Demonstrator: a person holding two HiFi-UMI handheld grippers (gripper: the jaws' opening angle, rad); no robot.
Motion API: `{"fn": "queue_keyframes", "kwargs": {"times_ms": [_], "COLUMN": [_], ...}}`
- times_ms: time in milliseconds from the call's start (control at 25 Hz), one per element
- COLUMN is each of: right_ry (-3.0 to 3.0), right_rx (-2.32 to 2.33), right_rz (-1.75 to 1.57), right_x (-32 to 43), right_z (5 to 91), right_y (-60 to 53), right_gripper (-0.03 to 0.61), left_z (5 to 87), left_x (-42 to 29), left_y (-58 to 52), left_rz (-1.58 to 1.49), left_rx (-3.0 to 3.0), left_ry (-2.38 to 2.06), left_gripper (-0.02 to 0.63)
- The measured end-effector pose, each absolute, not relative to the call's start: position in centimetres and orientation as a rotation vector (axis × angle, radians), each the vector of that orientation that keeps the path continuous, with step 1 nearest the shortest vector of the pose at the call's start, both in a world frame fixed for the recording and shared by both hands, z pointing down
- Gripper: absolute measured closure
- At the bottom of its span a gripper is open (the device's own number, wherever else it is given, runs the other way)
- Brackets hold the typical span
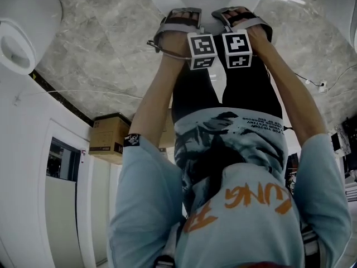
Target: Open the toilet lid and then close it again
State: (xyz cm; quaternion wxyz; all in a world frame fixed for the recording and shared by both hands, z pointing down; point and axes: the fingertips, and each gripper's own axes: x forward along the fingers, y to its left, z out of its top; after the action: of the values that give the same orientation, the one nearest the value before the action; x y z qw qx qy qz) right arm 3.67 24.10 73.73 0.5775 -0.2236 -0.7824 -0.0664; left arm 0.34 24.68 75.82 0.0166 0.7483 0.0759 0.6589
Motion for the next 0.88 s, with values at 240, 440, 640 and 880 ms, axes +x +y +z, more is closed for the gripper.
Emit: {"fn": "queue_keyframes", "kwargs": {"times_ms": [240, 440, 640, 880], "right_ry": [-1.896, -1.955, -2.006, -2.047], "right_rx": [-0.525, -0.464, -0.387, -0.224], "right_rz": [-0.131, -0.116, -0.117, -0.156], "right_x": [3.9, 3.5, 3.7, 3.9], "right_z": [68.7, 64.0, 59.8, 55.8], "right_y": [23.5, 23.1, 21.9, 21.0], "right_gripper": [0.247, 0.272, 0.291, 0.321], "left_z": [71.8, 68.1, 64.1, 60.2], "left_x": [0.6, 0.3, 0.5, 0.3], "left_y": [23.6, 22.9, 22.0, 21.0], "left_rz": [2.092, 2.086, 2.085, 2.113], "left_rx": [2.439, 2.454, 2.473, 2.467], "left_ry": [0.098, 0.033, 0.016, -0.020], "left_gripper": [0.235, 0.236, 0.259, 0.287]}}
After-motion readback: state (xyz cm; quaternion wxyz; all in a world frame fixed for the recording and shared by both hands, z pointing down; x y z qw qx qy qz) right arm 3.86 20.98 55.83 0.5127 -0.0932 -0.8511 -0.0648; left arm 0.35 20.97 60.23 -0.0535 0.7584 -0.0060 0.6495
